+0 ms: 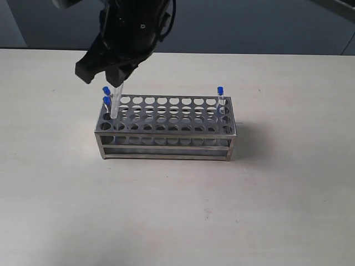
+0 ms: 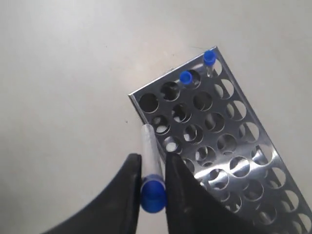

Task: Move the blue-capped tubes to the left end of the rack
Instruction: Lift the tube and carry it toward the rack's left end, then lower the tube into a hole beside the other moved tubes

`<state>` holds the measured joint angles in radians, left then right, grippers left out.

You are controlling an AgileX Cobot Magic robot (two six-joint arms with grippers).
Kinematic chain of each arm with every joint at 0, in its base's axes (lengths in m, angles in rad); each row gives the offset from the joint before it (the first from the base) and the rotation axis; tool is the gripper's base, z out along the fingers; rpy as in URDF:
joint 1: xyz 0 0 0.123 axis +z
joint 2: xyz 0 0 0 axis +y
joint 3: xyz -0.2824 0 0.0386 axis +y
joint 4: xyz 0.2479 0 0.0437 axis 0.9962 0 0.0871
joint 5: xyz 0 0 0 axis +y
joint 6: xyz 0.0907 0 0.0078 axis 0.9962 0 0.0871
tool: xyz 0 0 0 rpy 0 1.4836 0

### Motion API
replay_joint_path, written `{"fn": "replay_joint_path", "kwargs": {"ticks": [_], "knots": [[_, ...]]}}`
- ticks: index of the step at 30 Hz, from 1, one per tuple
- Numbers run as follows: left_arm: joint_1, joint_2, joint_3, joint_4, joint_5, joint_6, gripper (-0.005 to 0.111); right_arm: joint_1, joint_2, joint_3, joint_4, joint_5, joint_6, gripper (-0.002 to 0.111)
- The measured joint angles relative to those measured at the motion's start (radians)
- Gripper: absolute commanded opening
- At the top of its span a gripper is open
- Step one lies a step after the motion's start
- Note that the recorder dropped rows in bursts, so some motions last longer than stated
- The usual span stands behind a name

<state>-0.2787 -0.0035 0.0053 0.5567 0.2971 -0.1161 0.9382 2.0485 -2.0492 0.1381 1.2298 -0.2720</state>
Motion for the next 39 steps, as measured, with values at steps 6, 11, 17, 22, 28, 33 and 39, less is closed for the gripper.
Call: {"fn": "replay_joint_path", "kwargs": {"ticks": [6, 11, 17, 22, 28, 33, 39], "knots": [[0.0, 0.0, 0.0, 0.0, 0.0, 0.0, 0.001, 0.002, 0.093, -0.102, -0.002, 0.0, -0.004, 0.001], [0.0, 0.0, 0.0, 0.0, 0.0, 0.0, 0.001, 0.002, 0.149, -0.17, -0.004, -0.004, -0.006, 0.001], [0.0, 0.0, 0.0, 0.0, 0.0, 0.0, 0.001, 0.002, 0.202, -0.184, -0.017, -0.004, -0.01, 0.001], [0.0, 0.0, 0.0, 0.0, 0.0, 0.0, 0.001, 0.002, 0.222, -0.184, -0.024, -0.004, -0.01, 0.001], [0.0, 0.0, 0.0, 0.0, 0.0, 0.0, 0.001, 0.002, 0.233, -0.186, -0.024, -0.007, -0.01, 0.001], [0.0, 0.0, 0.0, 0.0, 0.0, 0.0, 0.001, 0.002, 0.268, -0.186, -0.004, -0.033, -0.01, 0.001], [0.0, 0.0, 0.0, 0.0, 0.0, 0.0, 0.001, 0.002, 0.306, -0.186, 0.036, -0.1, -0.012, 0.001]]}}
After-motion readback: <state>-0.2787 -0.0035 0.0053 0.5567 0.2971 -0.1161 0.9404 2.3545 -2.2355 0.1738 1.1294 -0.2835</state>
